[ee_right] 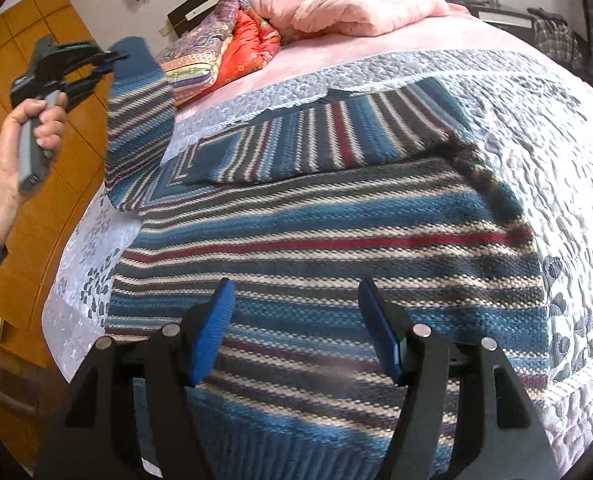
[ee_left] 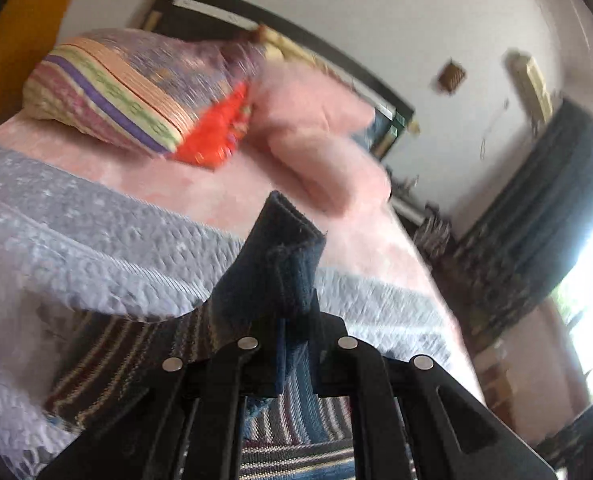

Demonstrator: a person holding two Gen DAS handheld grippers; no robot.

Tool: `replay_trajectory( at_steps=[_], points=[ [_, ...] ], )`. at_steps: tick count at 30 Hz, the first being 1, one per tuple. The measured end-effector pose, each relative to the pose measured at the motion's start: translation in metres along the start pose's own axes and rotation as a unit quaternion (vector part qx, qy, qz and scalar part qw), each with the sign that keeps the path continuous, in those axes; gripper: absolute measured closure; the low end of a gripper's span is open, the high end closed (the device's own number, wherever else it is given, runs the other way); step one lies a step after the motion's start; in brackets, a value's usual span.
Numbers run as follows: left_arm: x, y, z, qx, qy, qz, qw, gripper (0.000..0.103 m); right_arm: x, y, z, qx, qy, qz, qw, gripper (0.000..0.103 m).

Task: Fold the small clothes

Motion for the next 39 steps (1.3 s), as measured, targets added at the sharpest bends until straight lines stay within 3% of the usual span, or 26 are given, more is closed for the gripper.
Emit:
replay_trajectory(
  at_steps=[4,11,14,16,19,21,23,26,31,33,38,39],
  points=[
    [-0.033,-0.057,-0.045,0.045,-0.048,0.014,0.9977,0.095,-0.013,-0.004,-0.002,0.002,-0.009,-0.001,1.0,0.039],
    [-0.05,-0.122,-0.106,0.106,-0.069,0.022,0.9917,0.095,-0.03,-0.011,-0.004,0.009,-0.03,0.0,0.999,0.039],
    [-0.052,-0.148,-0.133,0.15,-0.087,0.023,0.9846,0.093,-0.033,-0.014,-0.002,0.014,-0.039,0.003,0.999,0.039],
    [-0.052,-0.159,-0.15,0.176,-0.099,0.021,0.9792,0.075,-0.034,-0.015,0.004,0.016,-0.043,0.009,0.999,0.038],
    [-0.042,-0.141,-0.164,0.166,-0.091,0.007,0.9819,0.043,-0.041,-0.016,0.03,0.015,-0.076,0.04,0.996,0.031],
    [-0.028,-0.11,-0.169,0.139,-0.054,-0.003,0.9888,0.033,-0.049,-0.022,0.057,0.018,-0.113,0.081,0.99,0.031],
    [-0.007,-0.07,-0.19,0.114,0.007,-0.023,0.9931,0.029,-0.055,-0.043,0.088,0.037,-0.162,0.137,0.977,0.029],
    [0.009,-0.034,-0.222,0.099,0.032,-0.025,0.9942,0.026,-0.056,-0.093,0.122,0.095,-0.216,0.211,0.949,0.031],
    [0.016,-0.01,-0.26,0.087,0.051,-0.06,0.9931,0.025,-0.058,-0.175,0.153,0.162,-0.28,0.229,0.918,0.047],
    [0.017,-0.012,-0.261,0.087,0.05,-0.068,0.9926,0.025,-0.061,-0.189,0.157,0.169,-0.292,0.204,0.919,0.051],
    [0.033,-0.016,-0.266,0.1,0.082,-0.081,0.9882,0.025,-0.054,-0.205,0.17,0.166,-0.294,0.193,0.921,0.054],
    [0.038,-0.015,-0.266,0.098,0.093,-0.079,0.9877,0.025,-0.053,-0.206,0.171,0.165,-0.292,0.185,0.924,0.06]
  ],
)
Point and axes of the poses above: each gripper's, at about its wrist camera, not at the fingertips, and y roughly against the way its jaws point, x to its left, z to its top, the point moved 3 cm from there along -y, roughly the way its jaws point, and after that the axes turned 3 degrees about z, right-handed, at the moved point
